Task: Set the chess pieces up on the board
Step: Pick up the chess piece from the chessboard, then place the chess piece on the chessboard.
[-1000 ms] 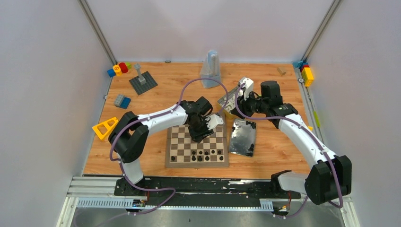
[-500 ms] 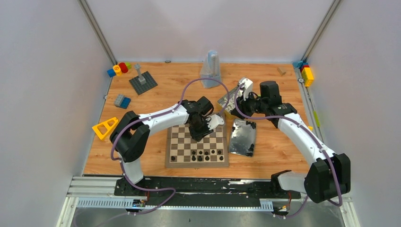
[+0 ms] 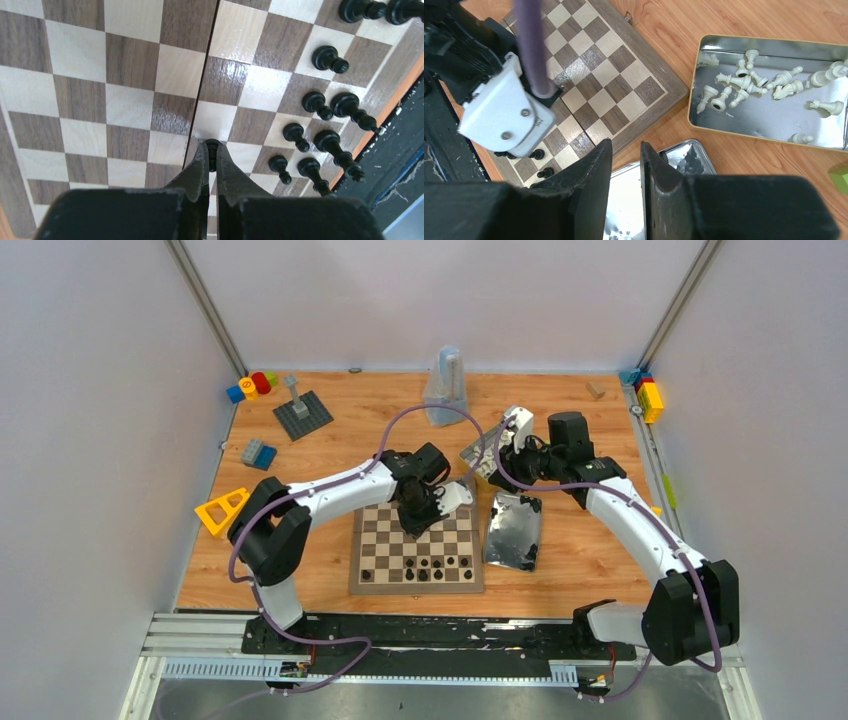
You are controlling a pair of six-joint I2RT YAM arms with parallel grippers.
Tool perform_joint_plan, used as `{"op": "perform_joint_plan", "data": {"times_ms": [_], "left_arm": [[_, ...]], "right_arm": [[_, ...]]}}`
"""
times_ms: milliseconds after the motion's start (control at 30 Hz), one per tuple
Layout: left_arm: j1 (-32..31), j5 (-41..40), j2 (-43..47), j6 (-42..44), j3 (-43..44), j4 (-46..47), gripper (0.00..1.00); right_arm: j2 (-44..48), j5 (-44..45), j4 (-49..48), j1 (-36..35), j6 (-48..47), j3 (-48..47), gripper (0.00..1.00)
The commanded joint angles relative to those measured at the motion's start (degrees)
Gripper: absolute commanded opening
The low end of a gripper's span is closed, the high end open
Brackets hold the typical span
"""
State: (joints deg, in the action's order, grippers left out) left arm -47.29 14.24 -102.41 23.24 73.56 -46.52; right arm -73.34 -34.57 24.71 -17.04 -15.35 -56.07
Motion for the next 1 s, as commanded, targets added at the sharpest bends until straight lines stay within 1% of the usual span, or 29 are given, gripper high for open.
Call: {"op": "perform_joint_plan", "data": {"times_ms": [0,167,400,500,967], "left_arm": [[-0.52,0.18,6.74,2.79,-0.57,-1.96,0.0],[-0.47,1.76,13.19,4.49,-4.97,-3.48,0.0],[-0.52,4.54,19.36,6.13,-12.01,-3.39,0.0],[-0.53,5.3,20.15,6.35,-13.58,-2.16,0.03],[-0.59,6.67,17.5,5.87,-16.07,1.15,0.07]], "right_arm": [[-0.01,-0.48,-0.1,0.57,-0.81,-1.42,0.28],[-0.03,0.27,-0.05,1.08,-1.15,-1.4,0.28],[-0.46,0.55,-0.08,1.34,-1.43,-1.38,0.28],[-0.67,0.55,-0.01,1.41,-1.56,-1.35,0.28],[-0.75,0.25,0.35,1.78,-1.87,-1.28,0.28]]}}
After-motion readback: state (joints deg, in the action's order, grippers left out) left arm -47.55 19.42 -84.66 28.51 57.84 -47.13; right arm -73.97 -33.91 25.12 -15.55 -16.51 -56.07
